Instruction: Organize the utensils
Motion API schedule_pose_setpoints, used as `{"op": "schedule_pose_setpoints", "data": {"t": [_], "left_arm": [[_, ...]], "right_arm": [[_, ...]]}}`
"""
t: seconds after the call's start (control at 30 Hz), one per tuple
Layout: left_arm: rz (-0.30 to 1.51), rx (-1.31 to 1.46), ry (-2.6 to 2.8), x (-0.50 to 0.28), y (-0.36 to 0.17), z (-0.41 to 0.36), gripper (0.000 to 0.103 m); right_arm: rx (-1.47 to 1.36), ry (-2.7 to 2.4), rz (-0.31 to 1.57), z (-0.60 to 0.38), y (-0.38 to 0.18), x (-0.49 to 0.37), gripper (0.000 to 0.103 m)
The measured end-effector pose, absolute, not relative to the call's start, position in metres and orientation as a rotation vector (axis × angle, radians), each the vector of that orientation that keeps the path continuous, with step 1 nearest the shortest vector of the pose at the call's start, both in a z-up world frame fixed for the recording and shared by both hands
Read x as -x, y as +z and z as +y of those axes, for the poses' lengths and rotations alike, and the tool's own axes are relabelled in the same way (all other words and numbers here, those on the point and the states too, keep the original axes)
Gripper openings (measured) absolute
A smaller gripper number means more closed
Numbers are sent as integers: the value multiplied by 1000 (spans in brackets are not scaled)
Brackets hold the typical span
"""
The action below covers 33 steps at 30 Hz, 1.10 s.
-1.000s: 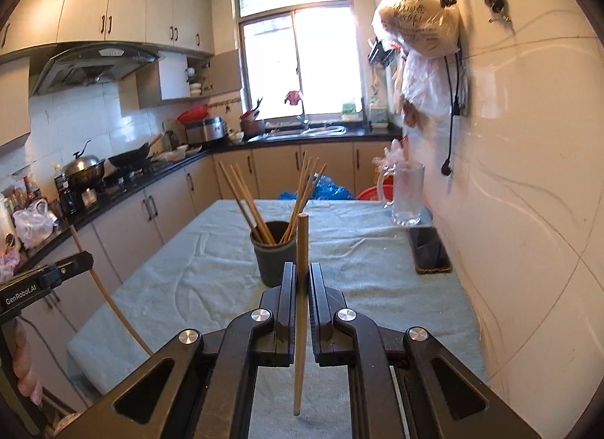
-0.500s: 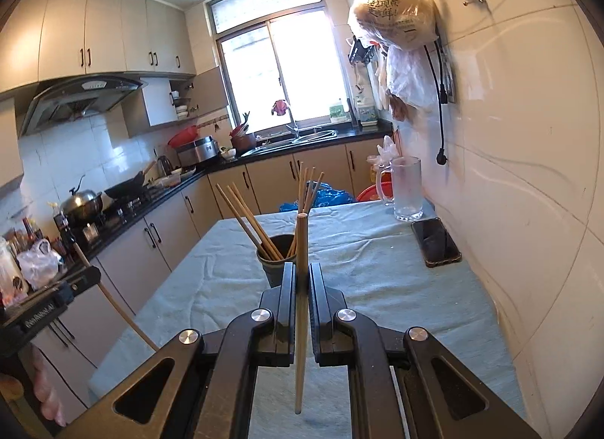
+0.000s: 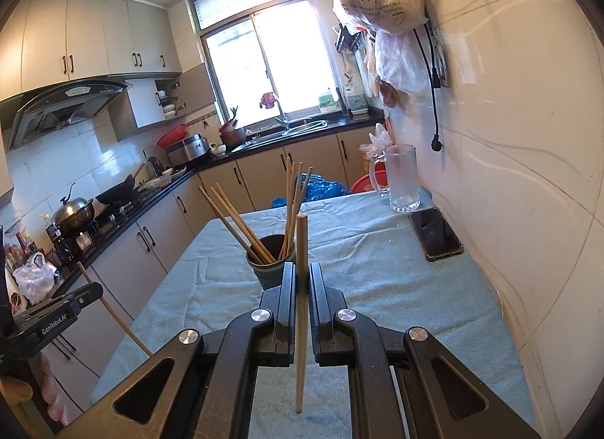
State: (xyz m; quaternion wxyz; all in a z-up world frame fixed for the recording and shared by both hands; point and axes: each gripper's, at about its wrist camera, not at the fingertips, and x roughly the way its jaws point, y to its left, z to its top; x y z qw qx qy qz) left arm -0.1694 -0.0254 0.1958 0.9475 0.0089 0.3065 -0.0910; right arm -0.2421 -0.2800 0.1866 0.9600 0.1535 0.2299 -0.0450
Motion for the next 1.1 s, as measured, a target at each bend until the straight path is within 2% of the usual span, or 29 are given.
{"op": "schedule_pose_setpoints", "data": {"t": [0.8, 1.1], "left_arm": [[660, -37, -211, 139, 195, -33, 6], [576, -31, -307, 150, 227, -35, 6]], "right_arm": [[-324, -84, 485, -286, 181, 214, 7], [-328, -52, 463, -290, 191, 210, 7]]}}
